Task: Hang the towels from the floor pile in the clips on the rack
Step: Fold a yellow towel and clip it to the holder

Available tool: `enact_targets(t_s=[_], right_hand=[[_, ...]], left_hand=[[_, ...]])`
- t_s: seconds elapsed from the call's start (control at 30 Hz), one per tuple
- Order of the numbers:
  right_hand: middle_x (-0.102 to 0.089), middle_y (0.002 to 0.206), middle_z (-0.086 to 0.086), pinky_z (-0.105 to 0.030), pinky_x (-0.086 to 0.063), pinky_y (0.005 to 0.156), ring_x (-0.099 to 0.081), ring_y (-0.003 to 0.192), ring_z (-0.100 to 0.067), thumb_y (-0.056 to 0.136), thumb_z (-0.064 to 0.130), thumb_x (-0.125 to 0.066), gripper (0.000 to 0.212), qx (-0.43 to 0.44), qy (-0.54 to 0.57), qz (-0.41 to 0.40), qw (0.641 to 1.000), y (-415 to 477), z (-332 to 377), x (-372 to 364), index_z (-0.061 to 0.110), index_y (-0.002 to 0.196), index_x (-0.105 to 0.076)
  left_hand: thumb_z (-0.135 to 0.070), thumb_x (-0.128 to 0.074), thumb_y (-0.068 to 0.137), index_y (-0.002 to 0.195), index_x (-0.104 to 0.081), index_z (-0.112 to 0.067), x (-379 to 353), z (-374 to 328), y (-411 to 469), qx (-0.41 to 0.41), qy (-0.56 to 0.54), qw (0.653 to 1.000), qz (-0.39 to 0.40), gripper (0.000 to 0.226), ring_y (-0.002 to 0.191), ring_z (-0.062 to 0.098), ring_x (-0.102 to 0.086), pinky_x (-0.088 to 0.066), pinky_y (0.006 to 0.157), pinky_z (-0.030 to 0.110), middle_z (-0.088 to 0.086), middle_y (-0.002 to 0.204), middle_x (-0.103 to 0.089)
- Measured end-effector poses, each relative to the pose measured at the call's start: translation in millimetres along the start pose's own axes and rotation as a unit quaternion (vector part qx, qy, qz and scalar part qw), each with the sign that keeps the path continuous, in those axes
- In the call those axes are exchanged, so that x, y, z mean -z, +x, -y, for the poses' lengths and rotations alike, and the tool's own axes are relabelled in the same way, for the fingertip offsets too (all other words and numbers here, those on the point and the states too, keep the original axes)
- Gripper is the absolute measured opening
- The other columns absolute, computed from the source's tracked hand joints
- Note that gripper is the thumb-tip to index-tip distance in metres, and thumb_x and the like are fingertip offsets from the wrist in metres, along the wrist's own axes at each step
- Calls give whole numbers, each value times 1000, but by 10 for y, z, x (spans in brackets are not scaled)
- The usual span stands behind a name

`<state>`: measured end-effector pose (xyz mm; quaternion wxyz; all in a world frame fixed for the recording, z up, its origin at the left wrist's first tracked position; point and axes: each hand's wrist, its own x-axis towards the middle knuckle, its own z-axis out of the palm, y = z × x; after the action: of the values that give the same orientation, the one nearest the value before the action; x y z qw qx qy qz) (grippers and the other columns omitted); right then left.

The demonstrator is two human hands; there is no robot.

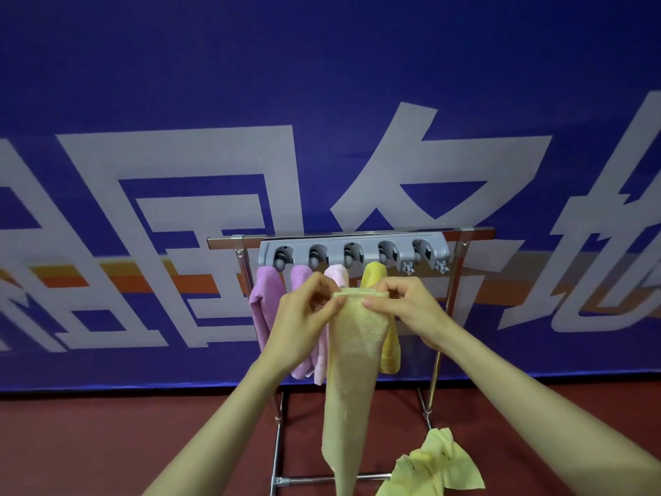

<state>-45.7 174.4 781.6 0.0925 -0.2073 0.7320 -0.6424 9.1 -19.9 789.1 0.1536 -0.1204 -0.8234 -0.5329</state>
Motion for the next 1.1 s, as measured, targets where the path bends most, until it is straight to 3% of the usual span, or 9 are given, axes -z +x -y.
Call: enact_targets(t_s=[0.07, 0.2, 0.3, 0.47, 0.6, 0.7, 0.8, 0.93, 1.1], right_hand=[[-52, 65, -4, -22, -43, 60, -51, 62, -11, 77, 12, -75, 32, -8, 14, -10, 1000, -14, 8, 13, -10, 71, -52], [-51, 71, -7, -25, -45, 62, -51, 69, -18, 74, 1, -76, 29, -1, 41, -37, 998, -6, 20, -66, 10, 77, -49], [-61, 80, -7, -29, -49, 71, -59, 77, -19, 75, -1, -74, 23, -11, 75, -54, 996, -2, 25, -154, 5, 93, -61], [-57, 66, 2, -20, -45, 66, -55, 68, -8, 76, 1, -74, 11, -1, 72, -70, 995, -27, 48, -303, 5, 76, -63], [-55, 69, 0, -22, -44, 67, -53, 70, -11, 77, 1, -73, 15, 5, 87, -77, 993, -1, 121, -316, -5, 84, -61], [-54, 67, 2, -23, -43, 64, -52, 68, -11, 77, 1, -73, 13, 14, 106, -89, 990, 42, 229, -317, 6, 76, -60], [-55, 69, -3, -28, -44, 64, -52, 71, -19, 78, 4, -72, 17, 19, 124, -97, 987, 85, 369, -292, 13, 74, -58], [-55, 75, -9, -28, -45, 65, -54, 73, -20, 80, 4, -69, 16, 30, 145, -115, 982, 169, 635, -230, 9, 80, -54], [-56, 69, -4, -24, -47, 57, -56, 63, -12, 81, 3, -69, 21, 37, 174, -176, 968, 312, 976, -140, 12, 74, -51]], left_hand=[[-16, -65, 89, 83, -60, -16, -14, -6, -4, 4, -3, 1000, -6, 8, 76, 10, -61, -50, 75, 28, -7, 77, -64], [-17, -66, 88, 85, -63, -15, -42, -8, -13, 9, -18, 999, -30, 5, 82, 13, -67, -53, 79, 26, -5, 82, -69], [-14, -66, 89, 86, -62, -13, -69, -13, -51, 15, -46, 997, -57, 5, 81, 11, -66, -53, 78, 22, -7, 83, -68], [-8, -64, 88, 92, -58, -20, -130, 73, -131, 60, -94, 988, -111, 14, 90, 6, -66, -49, 82, 16, -11, 91, -66], [-7, -62, 90, 108, -55, -22, -141, 231, -168, 117, -156, 980, -50, 25, 109, 10, -63, -47, 97, 26, -3, 113, -66], [-14, -66, 87, 115, -58, -14, -172, 359, -180, 160, -179, 970, 25, 29, 114, 15, -62, -47, 102, 34, 4, 117, -68], [-23, -66, 77, 109, -63, -16, -295, 379, -191, 161, -164, 971, 68, 33, 109, 20, -65, -51, 96, 35, 6, 109, -71], [-22, -70, 80, 93, -69, -24, -473, 373, -122, 150, -132, 979, 49, 13, 93, 18, -70, -56, 84, 35, 0, 92, -75], [-12, -67, 86, 90, -72, -1, -647, 420, -64, 205, -124, 967, 87, 13, 86, 23, -72, -57, 76, 30, 13, 88, -75]])
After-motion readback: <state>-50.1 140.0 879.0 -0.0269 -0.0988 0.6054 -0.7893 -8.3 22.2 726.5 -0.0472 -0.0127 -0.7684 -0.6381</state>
